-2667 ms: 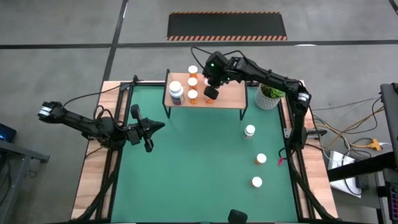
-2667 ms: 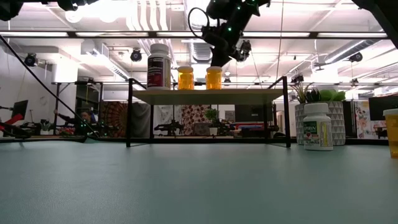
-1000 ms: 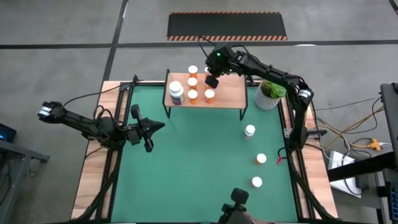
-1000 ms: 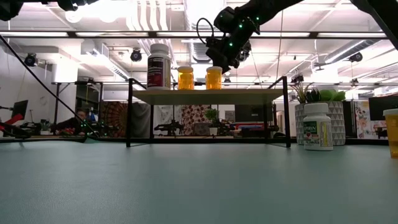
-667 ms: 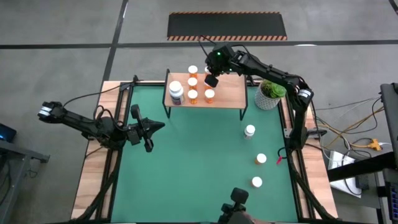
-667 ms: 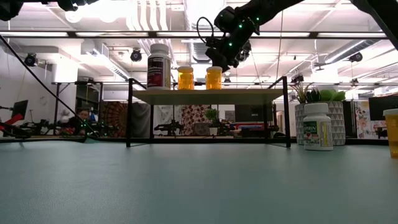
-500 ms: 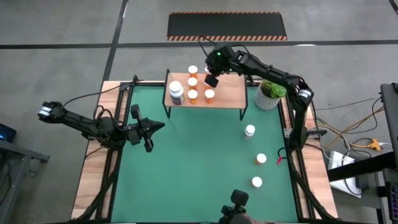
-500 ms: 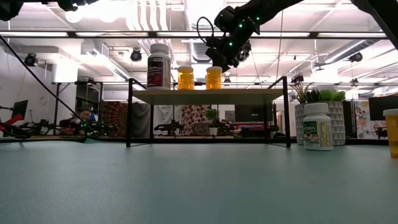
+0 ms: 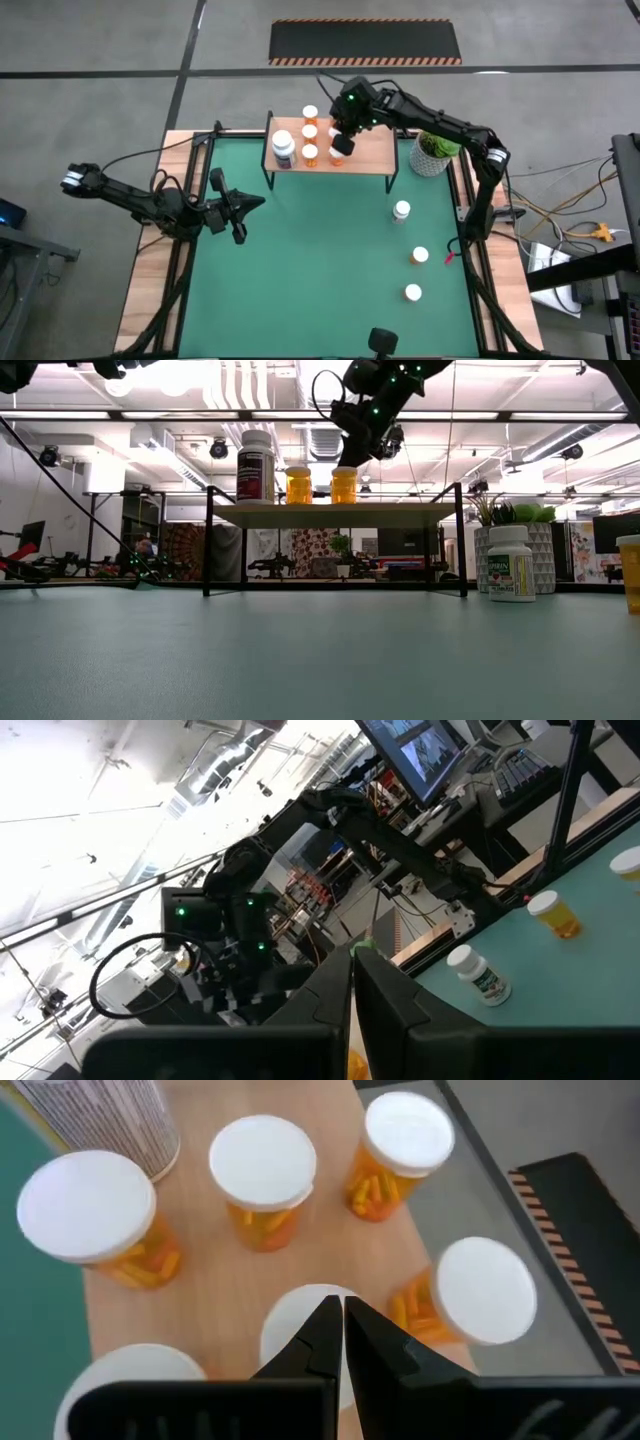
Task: Pick and place medicine bottles onto shelf by color
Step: Adjust the orange pill bottles on the shelf, then put the white medicine bottle on the shelf
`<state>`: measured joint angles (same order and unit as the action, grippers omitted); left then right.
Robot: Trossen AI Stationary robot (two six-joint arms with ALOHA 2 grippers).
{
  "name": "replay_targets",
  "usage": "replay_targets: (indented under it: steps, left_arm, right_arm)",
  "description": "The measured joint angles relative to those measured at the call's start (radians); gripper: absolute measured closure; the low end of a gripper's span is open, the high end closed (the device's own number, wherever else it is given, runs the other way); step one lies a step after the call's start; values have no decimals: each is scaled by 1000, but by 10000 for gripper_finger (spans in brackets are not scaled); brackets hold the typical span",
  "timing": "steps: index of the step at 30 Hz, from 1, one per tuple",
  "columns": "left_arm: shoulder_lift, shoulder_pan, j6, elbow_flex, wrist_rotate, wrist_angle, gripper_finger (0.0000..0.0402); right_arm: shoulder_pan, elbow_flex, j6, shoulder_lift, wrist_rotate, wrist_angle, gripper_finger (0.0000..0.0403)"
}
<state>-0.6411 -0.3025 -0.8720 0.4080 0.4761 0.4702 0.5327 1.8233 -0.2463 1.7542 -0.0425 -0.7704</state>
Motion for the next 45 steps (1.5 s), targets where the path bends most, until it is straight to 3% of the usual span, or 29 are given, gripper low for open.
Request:
replay_targets:
  steps: [28, 37, 45]
  left_arm:
    - [0, 0, -5, 0, 0, 1, 402]
    - [0, 0, -7, 0, 0, 24, 402]
    - [0, 0, -1, 0, 0, 23, 402]
  right_arm:
    - [2, -8, 3, -11, 19, 16, 394]
    - [-86, 131, 136, -29, -1, -284, 394]
    - [-282, 91, 307, -67, -45, -474, 394]
